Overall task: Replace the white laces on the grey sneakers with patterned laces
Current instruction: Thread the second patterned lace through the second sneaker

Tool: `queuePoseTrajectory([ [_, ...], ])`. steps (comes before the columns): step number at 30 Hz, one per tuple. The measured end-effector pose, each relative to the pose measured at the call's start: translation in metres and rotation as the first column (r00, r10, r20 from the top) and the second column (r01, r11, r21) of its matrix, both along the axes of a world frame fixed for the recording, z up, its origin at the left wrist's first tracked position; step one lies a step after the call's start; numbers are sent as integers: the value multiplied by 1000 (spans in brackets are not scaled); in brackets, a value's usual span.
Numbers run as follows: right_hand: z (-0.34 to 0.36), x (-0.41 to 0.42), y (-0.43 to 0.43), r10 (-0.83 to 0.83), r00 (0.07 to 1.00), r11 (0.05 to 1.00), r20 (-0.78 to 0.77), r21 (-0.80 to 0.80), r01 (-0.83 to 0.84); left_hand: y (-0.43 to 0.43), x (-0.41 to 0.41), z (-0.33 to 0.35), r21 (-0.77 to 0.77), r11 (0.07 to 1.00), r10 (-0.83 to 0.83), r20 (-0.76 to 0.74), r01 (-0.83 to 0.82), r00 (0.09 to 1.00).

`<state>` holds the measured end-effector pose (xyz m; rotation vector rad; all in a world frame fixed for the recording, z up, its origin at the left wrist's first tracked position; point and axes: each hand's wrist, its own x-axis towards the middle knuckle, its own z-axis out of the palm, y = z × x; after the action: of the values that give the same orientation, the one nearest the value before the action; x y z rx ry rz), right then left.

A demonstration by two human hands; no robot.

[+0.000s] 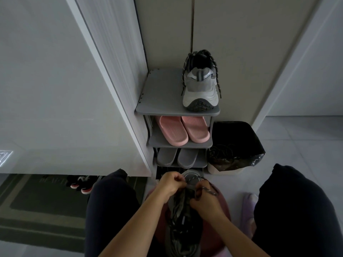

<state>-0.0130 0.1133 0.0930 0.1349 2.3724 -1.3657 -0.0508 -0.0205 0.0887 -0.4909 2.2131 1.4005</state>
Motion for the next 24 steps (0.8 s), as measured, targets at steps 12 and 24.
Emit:
queuePoseTrajectory([
  [12, -7, -2, 2, -59, 996, 994, 73, -91, 65, -10, -15, 37, -374, 924, -211, -334, 76, 919],
  [24, -12, -4, 3, -77, 989, 989, 127, -119, 92, -4, 16, 31, -310, 941, -225, -274, 136, 935],
])
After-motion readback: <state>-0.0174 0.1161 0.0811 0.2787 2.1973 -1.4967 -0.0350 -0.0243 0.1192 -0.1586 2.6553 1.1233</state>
